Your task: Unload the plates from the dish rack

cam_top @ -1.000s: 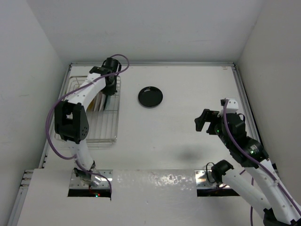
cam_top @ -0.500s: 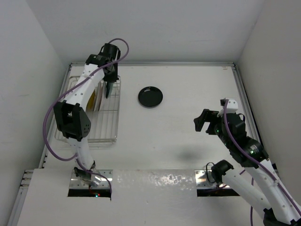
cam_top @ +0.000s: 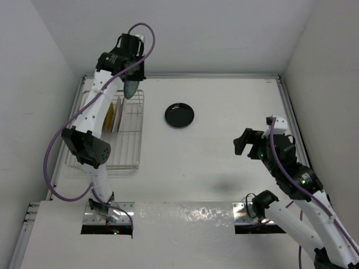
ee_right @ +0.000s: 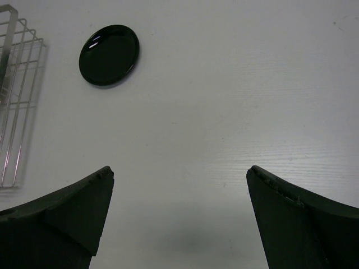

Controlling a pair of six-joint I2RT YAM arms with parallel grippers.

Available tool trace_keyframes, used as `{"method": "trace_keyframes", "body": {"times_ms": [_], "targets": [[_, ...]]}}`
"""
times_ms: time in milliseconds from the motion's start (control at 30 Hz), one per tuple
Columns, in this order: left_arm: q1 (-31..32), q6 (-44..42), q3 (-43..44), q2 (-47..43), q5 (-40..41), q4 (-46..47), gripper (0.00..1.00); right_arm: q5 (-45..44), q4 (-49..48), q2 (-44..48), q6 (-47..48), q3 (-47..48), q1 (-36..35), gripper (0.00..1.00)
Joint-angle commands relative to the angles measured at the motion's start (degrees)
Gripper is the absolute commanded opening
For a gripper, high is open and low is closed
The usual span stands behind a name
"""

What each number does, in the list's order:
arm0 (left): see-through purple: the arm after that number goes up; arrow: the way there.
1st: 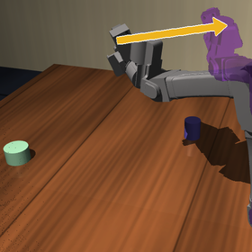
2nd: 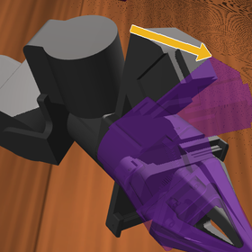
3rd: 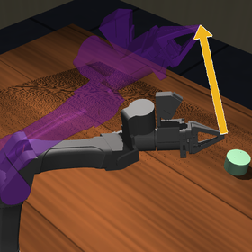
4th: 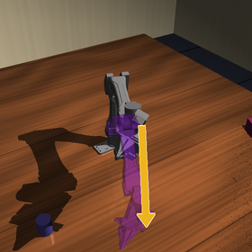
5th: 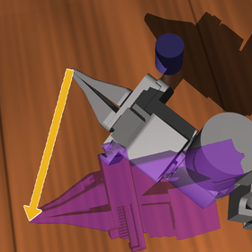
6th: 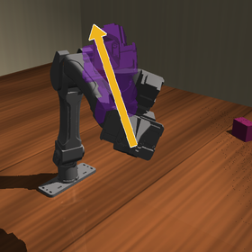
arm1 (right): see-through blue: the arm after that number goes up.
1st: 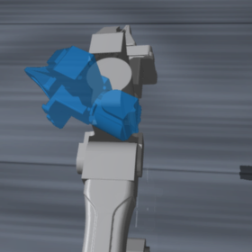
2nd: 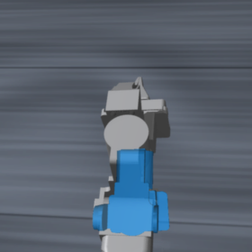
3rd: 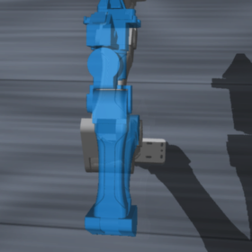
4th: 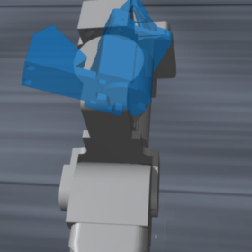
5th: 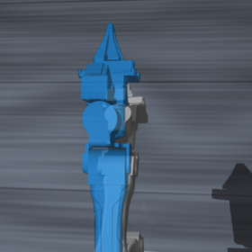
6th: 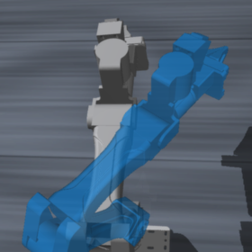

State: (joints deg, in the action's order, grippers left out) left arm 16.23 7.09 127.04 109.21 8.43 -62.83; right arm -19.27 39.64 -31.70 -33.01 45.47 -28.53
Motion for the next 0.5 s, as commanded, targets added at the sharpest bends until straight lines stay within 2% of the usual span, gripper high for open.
{"method": "trace_keyframes", "body": {"times_ms": [0,133,200,467], "targets": [[5.4,-2.2,4.3,1.4,4.7,3.0,0.0,-1.7,0.2,-0.3,-0.6,2.6,0.1,0.99],[11.3,-3.2,5.2,5.2,15.1,6.1,0.0,-2.4,0.9,0.1,-0.7,3.4,0.2,0.99],[13.5,-2.4,3.9,6.8,16.5,8.3,0.0,-3.2,1.7,0.3,-0.9,3.8,0.1,0.99],[18.9,-0.4,1.9,13.7,13.5,13.3,0.0,-5.7,3.9,2.0,-0.4,5.1,0.1,0.99]]}}
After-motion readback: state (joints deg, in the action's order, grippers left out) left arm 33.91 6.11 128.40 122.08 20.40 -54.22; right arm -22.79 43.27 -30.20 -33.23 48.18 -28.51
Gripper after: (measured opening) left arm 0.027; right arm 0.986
